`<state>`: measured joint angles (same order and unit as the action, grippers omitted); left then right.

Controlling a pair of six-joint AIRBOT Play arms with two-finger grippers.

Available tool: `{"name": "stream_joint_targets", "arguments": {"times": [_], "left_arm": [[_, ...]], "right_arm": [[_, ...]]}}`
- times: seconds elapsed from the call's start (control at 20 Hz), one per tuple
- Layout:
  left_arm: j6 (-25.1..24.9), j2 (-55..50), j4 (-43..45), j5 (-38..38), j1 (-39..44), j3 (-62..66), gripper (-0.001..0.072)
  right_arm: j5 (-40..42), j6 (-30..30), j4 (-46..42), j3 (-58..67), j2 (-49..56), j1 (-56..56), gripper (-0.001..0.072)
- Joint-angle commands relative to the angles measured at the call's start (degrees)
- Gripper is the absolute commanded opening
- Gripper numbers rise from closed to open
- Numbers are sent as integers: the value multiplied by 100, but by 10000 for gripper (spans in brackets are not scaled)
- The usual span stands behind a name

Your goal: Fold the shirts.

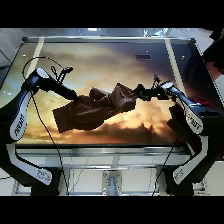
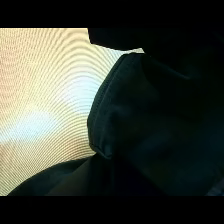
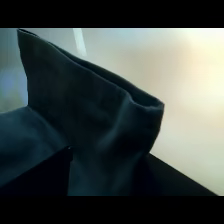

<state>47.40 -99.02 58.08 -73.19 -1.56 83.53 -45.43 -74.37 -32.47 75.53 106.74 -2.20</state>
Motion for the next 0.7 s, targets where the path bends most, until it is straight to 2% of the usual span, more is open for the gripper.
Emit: {"name": "stream_joint_targets", "arguments": {"times": [0.0,0.05,0.1,0.35,0.55,0.65], "left_arm": [[-7,4,2,-2,-2,4,14],[-7,4,2,-2,-2,4,14],[-4,4,0,-24,-4,4,14],[595,636,0,-37,-254,7,13],[1115,2354,-2,28,-1228,7,13],[1305,3399,-9,203,-1950,7,13]], "right_arm": [[-111,-186,-11,186,175,-116,335],[-219,-184,-2,186,168,-98,192],[-345,-162,9,186,140,-92,17],[-1364,251,-133,568,-859,-33,10],[-2500,116,-909,1191,-2597,203,9],[-2771,-138,-1443,1397,-3617,297,9]]}}
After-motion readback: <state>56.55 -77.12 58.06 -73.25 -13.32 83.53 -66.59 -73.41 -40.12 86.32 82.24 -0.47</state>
